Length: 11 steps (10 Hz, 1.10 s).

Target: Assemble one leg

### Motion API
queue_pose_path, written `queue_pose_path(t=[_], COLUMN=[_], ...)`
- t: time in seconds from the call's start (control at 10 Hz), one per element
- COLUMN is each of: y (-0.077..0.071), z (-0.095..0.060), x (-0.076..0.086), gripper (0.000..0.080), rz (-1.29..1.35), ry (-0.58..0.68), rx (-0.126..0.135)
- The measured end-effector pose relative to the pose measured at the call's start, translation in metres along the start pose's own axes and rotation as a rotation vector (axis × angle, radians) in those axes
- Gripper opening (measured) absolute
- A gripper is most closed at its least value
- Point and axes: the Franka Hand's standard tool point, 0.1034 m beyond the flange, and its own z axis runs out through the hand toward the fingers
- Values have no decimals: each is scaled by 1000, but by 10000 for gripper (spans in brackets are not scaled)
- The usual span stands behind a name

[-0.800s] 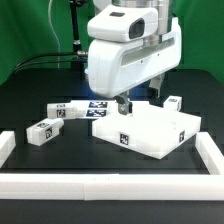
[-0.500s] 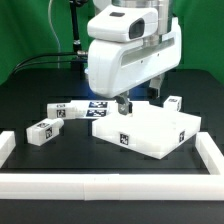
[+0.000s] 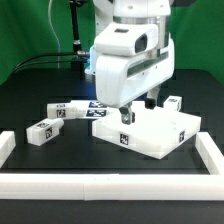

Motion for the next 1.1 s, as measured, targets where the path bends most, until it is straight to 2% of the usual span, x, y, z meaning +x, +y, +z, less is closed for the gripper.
queue_pose_path(t=[0.1,0.2,0.4,0.6,0.7,0.8,0.9,1.0,1.1], y=[-11,-18,-13,1,-1,-2,-1,-1,-2], z=[17,35,51,53,54,54,55,55,55], x=[-9,-20,-31,-42,-40,-40,-41,-41,-41], gripper=[649,649,649,640,490,490,295,161,161], rz=[0,8,20,22,18,17,18,18,18], ry=[22,30,40,35,35,35,35,35,34], rx=[-22,-30,-53,-57,-54,-54,-53,-53,-53])
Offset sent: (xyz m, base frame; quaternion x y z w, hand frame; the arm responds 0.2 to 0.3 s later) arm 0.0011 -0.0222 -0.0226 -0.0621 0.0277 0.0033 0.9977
